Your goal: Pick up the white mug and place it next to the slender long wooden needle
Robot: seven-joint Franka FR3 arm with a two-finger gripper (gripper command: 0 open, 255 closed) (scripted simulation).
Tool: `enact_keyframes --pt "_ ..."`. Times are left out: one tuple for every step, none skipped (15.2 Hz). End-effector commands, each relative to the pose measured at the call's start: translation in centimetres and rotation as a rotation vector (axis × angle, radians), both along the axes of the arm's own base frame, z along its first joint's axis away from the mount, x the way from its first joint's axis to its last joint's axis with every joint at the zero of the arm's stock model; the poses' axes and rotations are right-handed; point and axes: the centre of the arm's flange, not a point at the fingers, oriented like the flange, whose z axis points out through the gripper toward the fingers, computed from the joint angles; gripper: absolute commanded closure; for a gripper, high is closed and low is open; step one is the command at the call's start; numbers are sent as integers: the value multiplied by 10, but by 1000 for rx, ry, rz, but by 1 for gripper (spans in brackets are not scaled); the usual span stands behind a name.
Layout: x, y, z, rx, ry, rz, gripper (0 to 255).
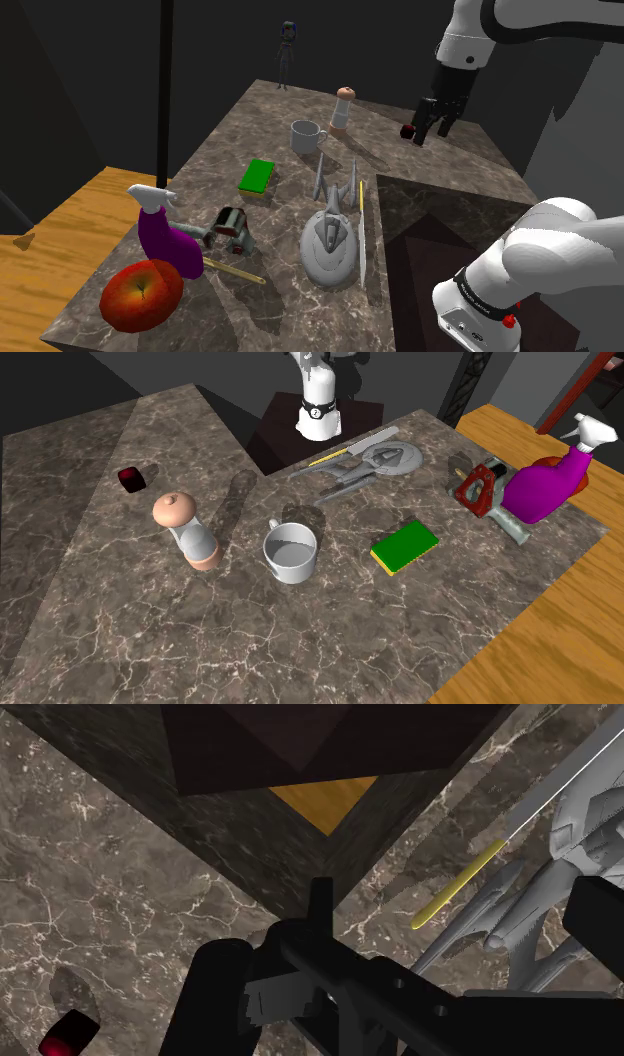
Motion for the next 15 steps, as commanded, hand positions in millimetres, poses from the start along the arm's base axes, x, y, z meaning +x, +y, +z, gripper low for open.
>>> enact_keyframes --pt "0 0 0 0 0 0 0" --pt "11 3 -5 -1 -2 3 0" --pt "23 6 -11 -3 -4 6 0" --pt "34 9 -16 -4 -6 8 0" --pt "46 12 -21 -6 -8 11 0" --pt "57 15 -26 -7 -10 14 0" --pt "69 18 -31 -9 -13 17 0" --pt "80 21 -37 -10 -15 20 0" --pt "92 24 -42 -12 -17 23 0" --pt "103 28 -47 -13 -19 25 0" --pt "115 31 -52 -15 -21 28 0" --pt "126 34 -57 -16 -23 31 0" --pt "138 37 -62 -18 -25 34 0" --pt "149 40 -67 -19 -27 37 0" --pt "161 44 -72 -21 -29 39 0"
